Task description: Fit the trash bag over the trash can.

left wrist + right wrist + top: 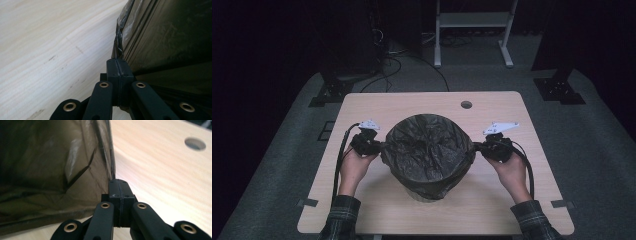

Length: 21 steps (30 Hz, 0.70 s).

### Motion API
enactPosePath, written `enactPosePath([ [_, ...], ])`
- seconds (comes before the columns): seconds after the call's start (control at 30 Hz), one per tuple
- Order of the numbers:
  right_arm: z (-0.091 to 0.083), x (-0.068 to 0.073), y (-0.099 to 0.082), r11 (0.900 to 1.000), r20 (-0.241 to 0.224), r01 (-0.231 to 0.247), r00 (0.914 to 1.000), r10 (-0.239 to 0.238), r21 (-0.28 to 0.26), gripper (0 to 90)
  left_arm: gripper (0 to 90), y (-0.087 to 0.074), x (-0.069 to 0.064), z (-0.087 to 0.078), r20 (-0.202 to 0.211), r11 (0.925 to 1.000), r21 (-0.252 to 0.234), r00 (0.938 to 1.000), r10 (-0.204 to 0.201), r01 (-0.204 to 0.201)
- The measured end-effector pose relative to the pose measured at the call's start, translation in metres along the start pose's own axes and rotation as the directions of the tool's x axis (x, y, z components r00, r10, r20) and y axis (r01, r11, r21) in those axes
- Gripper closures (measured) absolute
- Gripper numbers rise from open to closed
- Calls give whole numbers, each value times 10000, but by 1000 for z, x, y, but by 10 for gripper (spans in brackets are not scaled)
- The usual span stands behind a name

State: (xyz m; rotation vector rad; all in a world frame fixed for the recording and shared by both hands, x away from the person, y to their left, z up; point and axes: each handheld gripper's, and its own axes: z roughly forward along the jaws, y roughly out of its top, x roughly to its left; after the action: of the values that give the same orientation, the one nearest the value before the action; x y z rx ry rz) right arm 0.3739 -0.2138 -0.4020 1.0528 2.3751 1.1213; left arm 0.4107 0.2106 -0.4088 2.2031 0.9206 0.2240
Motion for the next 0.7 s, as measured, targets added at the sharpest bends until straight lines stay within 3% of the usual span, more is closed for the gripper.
enactPosePath([
  [0.1, 7, -5, -12, 9994, 81, -135, 9999, 132, 322, 900, 898, -5, 3, 5, -72, 9998, 166, 9999, -118, 119],
  [0.3, 8, -9, -20, 9988, -29, -269, 9996, 270, 412, 870, 898, -6, 3, 5, 0, 9997, 172, 9998, -186, 186],
  [0.33, 6, -9, -19, 9992, 35, -291, 9996, 290, 257, 790, 897, -6, 3, 4, 31, 9997, 153, 9999, -164, 164],
  [0.37, 0, -9, -18, 9991, -6, -432, 9991, 432, 12, 775, 898, -5, 3, 3, 86, 9998, 99, 9998, -157, 156],
  [0.43, -19, -10, -15, 9951, -408, -593, 9976, 562, -786, 700, 897, -5, 3, 0, 100, 9999, 69, 9999, -138, 138],
  [0.53, -44, -6, -12, 9871, -1064, -558, 9935, 400, -1501, 632, 898, -6, 4, -3, 106, 9999, -1, 9998, -139, 139],
  [0.63, -67, 4, -11, 9748, -1951, -111, 9802, -334, -2230, 577, 897, -7, 4, -6, 152, 9998, -86, 9998, -162, 163],
  [0.7, -78, 11, -11, 9666, -2458, 170, 9658, -821, -2558, 540, 871, -8, 4, -9, 189, 9994, -275, 9996, -202, 208],
])
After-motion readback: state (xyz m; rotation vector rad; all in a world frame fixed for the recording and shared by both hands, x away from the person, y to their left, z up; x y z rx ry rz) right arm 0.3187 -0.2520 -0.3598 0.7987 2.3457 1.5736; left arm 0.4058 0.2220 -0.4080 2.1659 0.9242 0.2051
